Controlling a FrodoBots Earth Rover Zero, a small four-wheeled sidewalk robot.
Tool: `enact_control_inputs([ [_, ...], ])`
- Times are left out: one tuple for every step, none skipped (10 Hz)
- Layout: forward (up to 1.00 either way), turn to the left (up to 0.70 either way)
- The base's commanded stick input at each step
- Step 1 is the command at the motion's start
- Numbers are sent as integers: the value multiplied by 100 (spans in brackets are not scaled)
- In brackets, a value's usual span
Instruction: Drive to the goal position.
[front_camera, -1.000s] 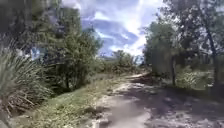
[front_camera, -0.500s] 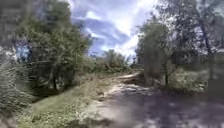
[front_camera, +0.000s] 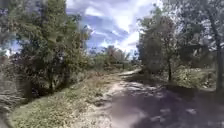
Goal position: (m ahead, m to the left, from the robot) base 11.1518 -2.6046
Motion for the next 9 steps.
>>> enact_control_inputs([
  [70, 0],
  [70, 0],
  [70, 0],
  [70, 0],
  [70, -4],
  [70, -29],
  [70, -12],
  [70, 0],
  [70, 0],
])
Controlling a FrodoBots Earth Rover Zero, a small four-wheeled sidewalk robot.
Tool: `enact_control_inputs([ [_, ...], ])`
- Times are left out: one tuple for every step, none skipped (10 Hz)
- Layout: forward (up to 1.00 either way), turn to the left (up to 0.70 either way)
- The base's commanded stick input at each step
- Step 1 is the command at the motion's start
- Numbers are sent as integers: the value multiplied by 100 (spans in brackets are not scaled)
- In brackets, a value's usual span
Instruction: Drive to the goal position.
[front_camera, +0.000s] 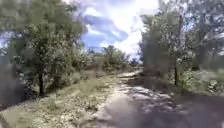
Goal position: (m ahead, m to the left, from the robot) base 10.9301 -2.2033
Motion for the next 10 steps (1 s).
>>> enact_control_inputs([
  [70, 0],
  [70, 0],
  [70, 0],
  [70, 0],
  [70, 0],
  [70, 0],
  [70, 0],
  [70, 0],
  [70, 0],
  [70, 0],
])
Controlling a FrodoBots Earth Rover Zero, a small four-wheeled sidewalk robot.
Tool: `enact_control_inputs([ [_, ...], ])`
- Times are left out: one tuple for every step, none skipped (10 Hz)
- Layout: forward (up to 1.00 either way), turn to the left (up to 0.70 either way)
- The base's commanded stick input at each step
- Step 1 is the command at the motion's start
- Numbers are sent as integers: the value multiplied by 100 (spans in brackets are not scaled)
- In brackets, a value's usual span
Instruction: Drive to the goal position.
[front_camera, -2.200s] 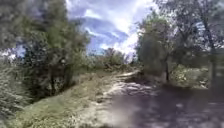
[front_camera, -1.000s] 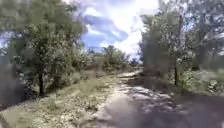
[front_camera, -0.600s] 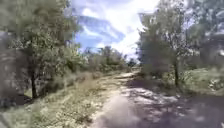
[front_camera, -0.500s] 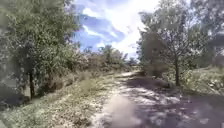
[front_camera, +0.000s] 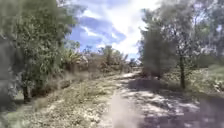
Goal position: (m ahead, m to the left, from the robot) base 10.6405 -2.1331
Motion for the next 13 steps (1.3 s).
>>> enact_control_inputs([
  [70, 0],
  [70, -4],
  [70, -21],
  [70, -32],
  [70, -20],
  [70, 0],
  [70, 0],
  [70, 0],
  [70, 0],
  [70, 0],
  [70, 0],
  [70, 0],
  [70, 0],
])
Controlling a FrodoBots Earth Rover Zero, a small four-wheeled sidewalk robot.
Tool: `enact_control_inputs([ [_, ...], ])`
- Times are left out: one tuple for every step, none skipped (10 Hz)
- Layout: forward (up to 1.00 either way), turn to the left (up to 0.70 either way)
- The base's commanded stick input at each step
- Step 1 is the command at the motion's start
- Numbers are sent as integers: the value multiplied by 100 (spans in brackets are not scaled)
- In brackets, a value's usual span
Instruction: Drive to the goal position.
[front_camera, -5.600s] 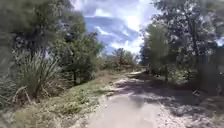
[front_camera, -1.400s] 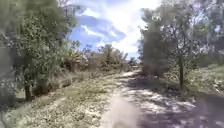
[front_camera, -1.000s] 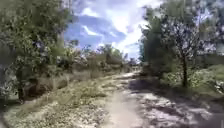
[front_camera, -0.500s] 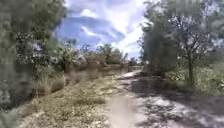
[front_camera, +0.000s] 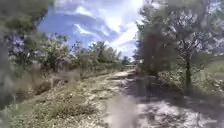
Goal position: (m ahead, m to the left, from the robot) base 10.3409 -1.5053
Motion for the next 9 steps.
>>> enact_control_inputs([
  [70, -3],
  [70, -18],
  [70, -31],
  [70, -14],
  [70, 0],
  [70, 0],
  [70, 0],
  [70, 0],
  [70, 0],
])
